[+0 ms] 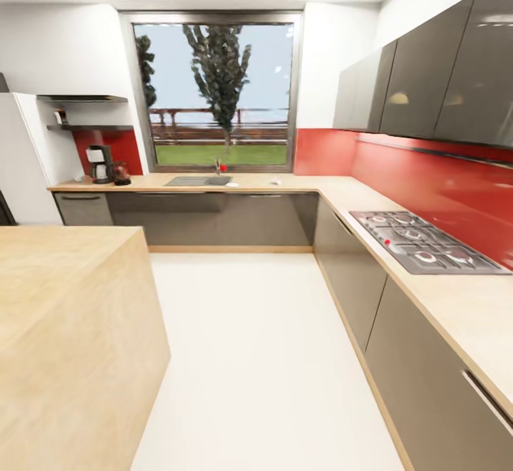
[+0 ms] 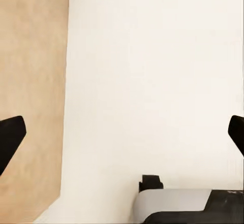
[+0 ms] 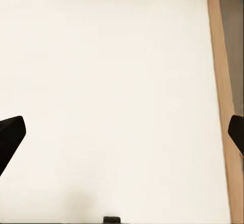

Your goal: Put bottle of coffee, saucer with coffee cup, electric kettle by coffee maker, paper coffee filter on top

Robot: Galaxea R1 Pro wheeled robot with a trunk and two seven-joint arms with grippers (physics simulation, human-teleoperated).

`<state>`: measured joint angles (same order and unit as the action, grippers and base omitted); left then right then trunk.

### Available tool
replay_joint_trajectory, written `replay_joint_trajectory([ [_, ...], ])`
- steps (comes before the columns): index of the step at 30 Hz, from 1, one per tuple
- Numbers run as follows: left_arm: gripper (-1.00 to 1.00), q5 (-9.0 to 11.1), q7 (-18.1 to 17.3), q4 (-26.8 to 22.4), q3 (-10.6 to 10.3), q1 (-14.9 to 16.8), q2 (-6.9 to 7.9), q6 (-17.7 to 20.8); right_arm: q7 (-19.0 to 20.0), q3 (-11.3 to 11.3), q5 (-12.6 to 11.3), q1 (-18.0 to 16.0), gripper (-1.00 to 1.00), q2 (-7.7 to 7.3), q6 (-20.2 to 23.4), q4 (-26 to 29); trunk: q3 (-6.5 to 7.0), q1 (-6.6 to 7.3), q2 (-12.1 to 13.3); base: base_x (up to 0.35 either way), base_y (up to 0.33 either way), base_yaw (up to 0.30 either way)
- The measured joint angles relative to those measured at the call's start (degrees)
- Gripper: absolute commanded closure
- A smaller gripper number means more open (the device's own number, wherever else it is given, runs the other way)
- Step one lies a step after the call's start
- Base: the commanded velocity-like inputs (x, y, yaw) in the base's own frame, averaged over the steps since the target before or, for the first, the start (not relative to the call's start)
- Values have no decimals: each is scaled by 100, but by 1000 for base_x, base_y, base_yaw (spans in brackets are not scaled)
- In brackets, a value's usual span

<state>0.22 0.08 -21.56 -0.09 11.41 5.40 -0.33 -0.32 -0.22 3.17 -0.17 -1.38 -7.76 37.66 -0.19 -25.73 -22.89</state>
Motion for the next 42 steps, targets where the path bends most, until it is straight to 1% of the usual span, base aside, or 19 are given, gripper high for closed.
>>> replay_joint_trajectory([
  [1, -100, 1, 0, -7, 24, 69, 9, -95, 0, -8, -4, 0, -100, -1, -150, 43, -1, 0, 0, 333, 0, 0],
  [2, -100, 4, 0, -5, 42, 82, 14, -176, 0, -10, -5, 1, -100, -1, -194, 49, -1, 0, 0, 333, 0, 0],
  [3, -100, 16, 0, 16, 84, 94, 24, -412, 0, -13, -6, 1, -100, -2, -264, 55, -1, 0, 0, 333, 0, 0],
  [4, -100, 26, 0, 28, 108, 94, 28, -565, 0, -14, -6, 1, -100, -2, -291, 55, -1, 0, 0, 333, 0, 0],
  [6, -100, 69, -13, 83, 205, 78, 40, -1128, 0, -16, -6, -3, -100, -2, -353, -24, -2, 0, 0, 333, 0, 0],
  [7, -100, 82, -19, 140, 245, 69, 41, -1326, 0, -17, -8, -3, -100, -2, -376, -117, -2, 0, 0, 333, 0, 0],
  [8, -100, 92, -25, 228, 274, 62, 41, -1458, 1, -17, -10, -2, -100, -2, -394, -212, -2, 0, 0, 333, 0, 0],
  [9, -100, 105, -34, 433, 305, 56, 36, -1630, 5, -14, -9, 0, -100, -2, -429, -329, -2, 1, 0, 333, 0, 0],
  [12, -100, 111, -38, 595, 329, 55, 36, -1718, 7, -11, -7, 1, -100, -2, -465, -392, -2, 0, 0, 333, 0, 0],
  [17, -100, 113, -75, 658, 326, 53, 53, -1774, 8, -9, -7, 1, -100, -2, -482, -419, -1, 0, 0, 334, 0, 0],
  [33, -100, 106, -79, 674, 325, 52, 83, -1786, 0, -17, -22, 1, -100, -2, -507, -415, -3, 0, 0, 335, 0, 2],
  [42, -100, 99, -72, 676, 320, 51, 88, -1786, 11, -11, -15, 1, -100, -5, -510, -404, -36, 1, 3, 335, 0, 88],
])
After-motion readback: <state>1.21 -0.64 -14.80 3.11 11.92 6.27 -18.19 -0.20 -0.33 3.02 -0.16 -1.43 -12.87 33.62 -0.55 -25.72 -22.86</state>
